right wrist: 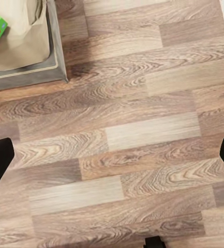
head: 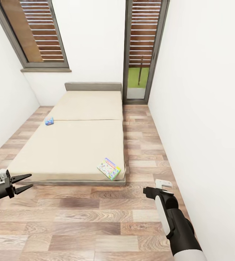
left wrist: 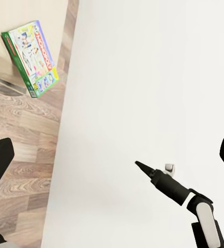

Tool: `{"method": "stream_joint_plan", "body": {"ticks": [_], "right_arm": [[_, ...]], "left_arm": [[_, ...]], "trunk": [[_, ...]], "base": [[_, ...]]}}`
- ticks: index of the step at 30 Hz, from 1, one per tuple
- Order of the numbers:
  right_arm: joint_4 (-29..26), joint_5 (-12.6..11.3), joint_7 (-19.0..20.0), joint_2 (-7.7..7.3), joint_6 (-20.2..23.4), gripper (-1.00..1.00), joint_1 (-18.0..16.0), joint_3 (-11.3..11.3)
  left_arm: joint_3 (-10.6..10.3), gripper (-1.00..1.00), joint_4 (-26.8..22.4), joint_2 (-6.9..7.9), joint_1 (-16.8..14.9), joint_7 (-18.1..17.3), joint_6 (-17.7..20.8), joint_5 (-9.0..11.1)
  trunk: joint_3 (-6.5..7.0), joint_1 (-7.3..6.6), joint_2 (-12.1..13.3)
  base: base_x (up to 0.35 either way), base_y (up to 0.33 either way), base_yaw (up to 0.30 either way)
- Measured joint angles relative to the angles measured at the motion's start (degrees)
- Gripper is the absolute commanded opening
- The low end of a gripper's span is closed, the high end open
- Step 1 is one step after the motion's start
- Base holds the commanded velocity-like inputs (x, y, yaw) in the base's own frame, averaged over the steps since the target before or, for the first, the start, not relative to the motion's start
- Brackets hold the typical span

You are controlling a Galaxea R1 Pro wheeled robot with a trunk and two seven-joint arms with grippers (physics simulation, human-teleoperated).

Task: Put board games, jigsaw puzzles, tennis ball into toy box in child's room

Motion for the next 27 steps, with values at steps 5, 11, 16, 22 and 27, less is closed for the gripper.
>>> {"method": "stream_joint_plan", "body": {"ticks": [5, 11, 16, 22, 27], "right_arm": [[0.0, 0.0, 0.0, 0.0, 0.0, 1.0, 0.0, 0.0], [0.0, 0.0, 0.0, 0.0, 0.0, 1.0, 0.0, 0.0], [0.0, 0.0, 0.0, 0.0, 0.0, 1.0, 0.0, 0.0], [0.0, 0.0, 0.0, 0.0, 0.0, 1.0, 0.0, 0.0], [0.0, 0.0, 0.0, 0.0, 0.0, 1.0, 0.0, -0.02]], "left_arm": [[0.0, 1.0, 0.0, -0.12, 0.0, 0.0, 0.0, 0.0], [0.0, 1.0, 0.0, -0.17, 0.0, 0.0, 0.0, 0.0], [0.0, 1.0, 0.0, -0.18, 0.0, 0.0, 0.0, 0.0], [0.0, 1.0, 0.0, -0.07, 0.0, 0.0, 0.03, 0.0], [0.03, 1.0, 0.0, -0.06, 0.0, 0.0, 0.01, 0.0]], "trunk": [[0.47, 0.0, 0.0], [1.03, 0.0, 0.0], [1.49, 0.0, 0.0], [2.05, 0.0, 0.0], [2.52, 0.0, 0.0]], "base": [[0.0, 0.0, 0.0], [0.0, 0.0, 0.0], [0.0, 0.0, 0.0], [0.0, 0.0, 0.0], [0.0, 0.0, 0.0]]}}
